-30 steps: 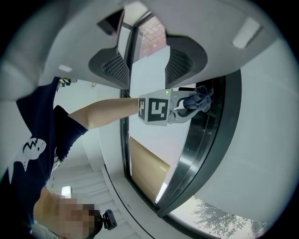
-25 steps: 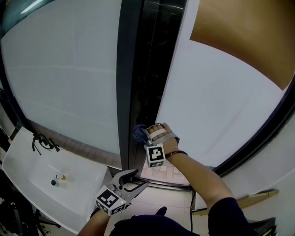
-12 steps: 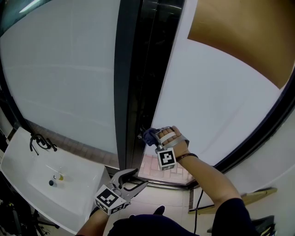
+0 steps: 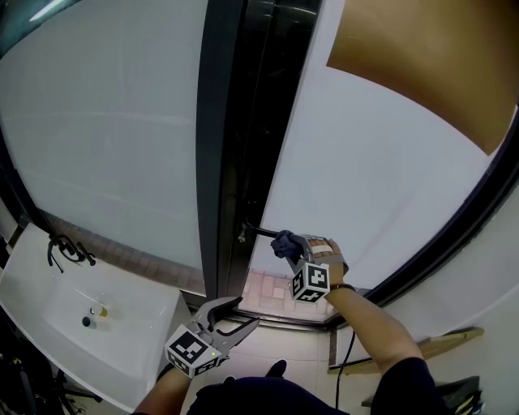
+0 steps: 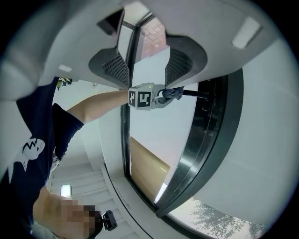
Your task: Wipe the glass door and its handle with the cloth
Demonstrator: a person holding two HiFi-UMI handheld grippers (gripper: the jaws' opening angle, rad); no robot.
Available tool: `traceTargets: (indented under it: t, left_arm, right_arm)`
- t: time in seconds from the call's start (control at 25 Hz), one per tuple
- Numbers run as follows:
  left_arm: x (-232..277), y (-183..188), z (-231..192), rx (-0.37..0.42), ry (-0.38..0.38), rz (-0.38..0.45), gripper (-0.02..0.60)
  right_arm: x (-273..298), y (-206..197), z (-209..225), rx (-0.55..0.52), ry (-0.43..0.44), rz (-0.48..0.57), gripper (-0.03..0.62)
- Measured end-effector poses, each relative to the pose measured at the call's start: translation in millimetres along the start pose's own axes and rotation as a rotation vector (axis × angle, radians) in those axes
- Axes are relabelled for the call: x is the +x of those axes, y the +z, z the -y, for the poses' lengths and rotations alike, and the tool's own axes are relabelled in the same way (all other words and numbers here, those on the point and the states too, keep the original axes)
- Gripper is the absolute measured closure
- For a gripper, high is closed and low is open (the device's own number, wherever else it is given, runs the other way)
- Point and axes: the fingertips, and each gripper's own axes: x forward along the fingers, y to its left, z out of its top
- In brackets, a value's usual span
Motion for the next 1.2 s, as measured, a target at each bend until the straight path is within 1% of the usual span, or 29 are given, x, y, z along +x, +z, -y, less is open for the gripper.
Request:
traceTargets:
  t: [0.12,0.2,0.28,0.36,0.44,0.52,0.6,0.68,0.76,0.88,1.2]
  left_arm:
    - [-2,-4,-2,-0.004,0.005,-0.005,0.344]
    - [-4,-5,-5,-0.004,0.013,-0.01,0.344]
    - [-5,-3,-10,-0.006,0.029,-0.013,0.344]
    - [-4,-1,-12,-0.009,0.042,-0.015,0.344]
    - [-3,-2,-12,-0.008,0.047,-0.018,0.344]
    - [-4,-6,-15,-0.008,0.052,-0.02,0.344]
    - [-6,-8,-19,-0.012,0.068,-0.025,0.344]
    - [-9,-8,-22,-0.017,0.083,-0.03,0.344]
    - [-9,-11,-26,-0.021,0.088,-0.032,0.344]
    - [-8,-11,-31,-0.023,0.096,-0.037,0.344]
    - [0,-12,-30,-0.018,0.077,-0.043,0.344]
  right_arm:
    - [10,0,-24,0.477,0.102,0.067,0.444]
    - [23,10,-30,0.737,0.149,0.113,0.444]
    - [37,26,-28,0.958,0.174,0.17,0.444]
    - [50,42,-26,1.119,0.191,0.219,0.444]
    - [63,54,-23,1.24,0.201,0.249,0.444]
    - [76,59,-18,1.338,0.189,0.264,0.444]
    - [86,62,-12,1.397,0.172,0.28,0.444]
    - [94,65,-6,1.409,0.158,0.298,0.444]
    - [101,68,-1,1.391,0.144,0.297,0.444]
    - [109,69,1,1.343,0.133,0.26,0.444]
    - [111,66,-5,1.268,0.152,0.208,0.447]
